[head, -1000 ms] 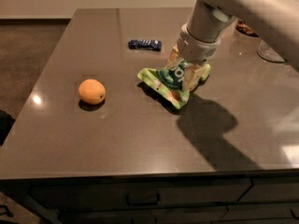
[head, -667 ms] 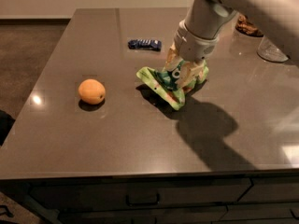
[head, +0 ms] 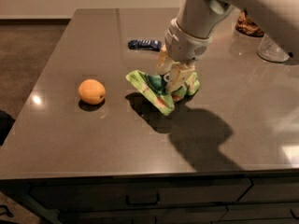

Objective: Move green rice chip bag near orange

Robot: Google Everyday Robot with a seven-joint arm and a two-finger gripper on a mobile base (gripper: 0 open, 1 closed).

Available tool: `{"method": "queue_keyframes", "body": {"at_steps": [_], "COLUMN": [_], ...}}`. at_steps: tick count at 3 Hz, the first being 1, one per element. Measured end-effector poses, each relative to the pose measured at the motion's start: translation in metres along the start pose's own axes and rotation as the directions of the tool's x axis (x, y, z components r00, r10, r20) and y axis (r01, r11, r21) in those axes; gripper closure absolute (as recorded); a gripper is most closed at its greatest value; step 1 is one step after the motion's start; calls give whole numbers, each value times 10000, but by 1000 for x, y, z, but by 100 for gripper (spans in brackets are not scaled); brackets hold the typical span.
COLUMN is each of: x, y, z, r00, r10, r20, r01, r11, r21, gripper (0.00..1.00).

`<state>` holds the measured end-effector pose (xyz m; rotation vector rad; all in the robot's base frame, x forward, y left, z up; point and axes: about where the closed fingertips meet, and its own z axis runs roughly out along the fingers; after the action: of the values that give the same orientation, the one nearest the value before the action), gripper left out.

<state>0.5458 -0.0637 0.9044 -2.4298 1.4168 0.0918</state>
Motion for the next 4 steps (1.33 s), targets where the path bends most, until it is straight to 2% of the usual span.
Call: {"method": "queue_keyframes", "body": {"at_steps": [1, 2, 3, 4], "x": [-14, -25, -42, -52], "y": [2, 3, 1, -2], "z": [2, 4, 1, 1], "r00": [9961, 9869, 9748, 9688], "r10": [836, 1479, 1852, 1934], "r20": [277, 641, 1243, 1550], "r01": [-835, -1475, -1856, -1950], "r11": [9965, 9890, 9826, 9808], "r21": [-45, -103, -79, -51], "gripper": [100, 100, 100, 100]}}
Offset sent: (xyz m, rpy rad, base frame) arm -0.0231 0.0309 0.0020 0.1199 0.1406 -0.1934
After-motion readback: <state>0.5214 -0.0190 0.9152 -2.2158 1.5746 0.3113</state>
